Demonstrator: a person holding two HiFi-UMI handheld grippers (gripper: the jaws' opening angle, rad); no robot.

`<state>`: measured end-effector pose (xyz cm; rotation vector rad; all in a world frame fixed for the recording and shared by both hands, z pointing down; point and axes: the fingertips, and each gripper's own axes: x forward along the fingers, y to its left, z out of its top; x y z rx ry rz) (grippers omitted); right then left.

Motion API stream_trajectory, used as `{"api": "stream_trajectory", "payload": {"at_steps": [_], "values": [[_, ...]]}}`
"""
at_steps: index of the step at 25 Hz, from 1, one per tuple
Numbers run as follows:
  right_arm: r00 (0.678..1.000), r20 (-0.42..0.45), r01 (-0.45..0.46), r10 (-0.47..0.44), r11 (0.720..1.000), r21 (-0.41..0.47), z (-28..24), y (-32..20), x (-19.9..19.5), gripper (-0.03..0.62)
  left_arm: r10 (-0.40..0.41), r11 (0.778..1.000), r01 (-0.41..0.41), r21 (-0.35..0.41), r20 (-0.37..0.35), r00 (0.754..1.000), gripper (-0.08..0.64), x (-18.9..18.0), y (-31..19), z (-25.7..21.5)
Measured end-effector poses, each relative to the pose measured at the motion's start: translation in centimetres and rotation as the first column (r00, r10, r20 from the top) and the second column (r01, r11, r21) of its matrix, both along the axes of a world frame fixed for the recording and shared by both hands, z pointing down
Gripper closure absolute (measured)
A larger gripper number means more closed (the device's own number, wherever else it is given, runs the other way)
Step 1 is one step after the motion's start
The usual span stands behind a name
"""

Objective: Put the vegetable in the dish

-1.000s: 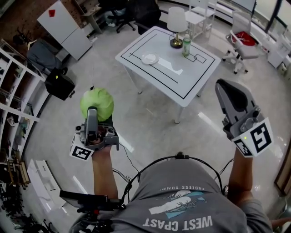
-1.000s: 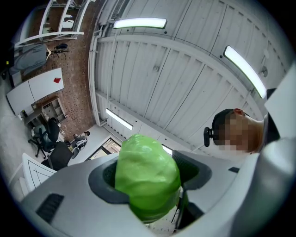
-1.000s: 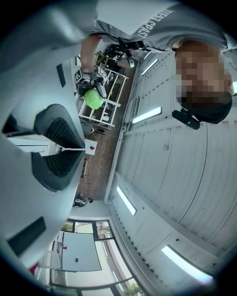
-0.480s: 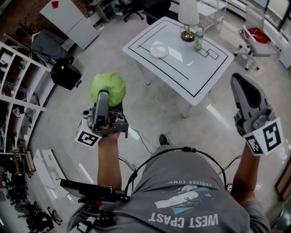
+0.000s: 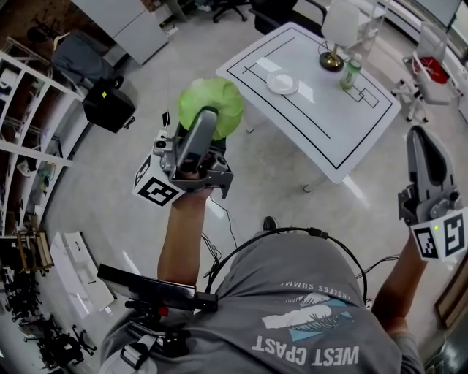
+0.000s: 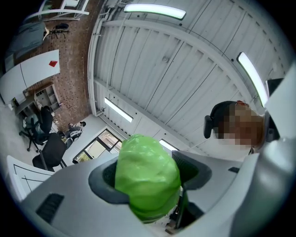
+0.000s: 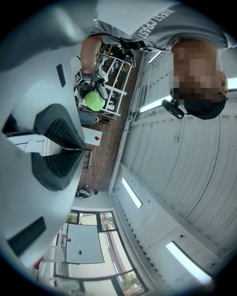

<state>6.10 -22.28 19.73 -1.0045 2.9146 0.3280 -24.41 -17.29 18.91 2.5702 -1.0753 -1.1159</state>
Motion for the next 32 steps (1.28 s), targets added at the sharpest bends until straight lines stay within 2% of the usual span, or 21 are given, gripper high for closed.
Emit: {"api": "stream_trajectory", "payload": {"at_steps": [5,11,15,22,28,32], "values": [[0.999,-0.035,-0.041,0.041,0.999,0.001,-0.2,-1.8,-3.2,0.583,0.050,0.999,-0.050,0.009,-0.017,0.999,0.272,-2.6,-2.9,0.6],[0.996,-0.080,-0.044,0.042,0.999,-0.015,0.0,-4.9,-4.8,0.583,0.048,0.999,-0.048,-0.005,-0.023,0.999,0.272,-3.7,-7.0,1.7],[0.997,-0.075,-0.025,0.024,0.999,-0.023,0.4,-8.2,-4.4,0.583,0.049,0.998,-0.050,-0.040,-0.036,0.998,0.272,-2.9,-10.3,2.5],[0.997,-0.048,0.058,-0.060,0.998,-0.040,0.8,-13.7,-3.7,0.583,-0.026,0.994,0.028,-0.103,0.019,0.999,0.272,-1.5,-15.1,3.5],[0.988,-0.040,0.146,-0.148,0.988,-0.046,1.5,-17.7,-2.8,0.583,-0.054,0.988,0.053,-0.142,-0.005,0.999,0.272,0.9,-18.7,5.0],[0.985,-0.038,0.168,-0.169,0.985,-0.030,1.8,-20.1,-1.9,0.583,-0.076,0.984,0.074,-0.159,-0.004,0.997,0.272,2.6,-21.1,5.9]]}}
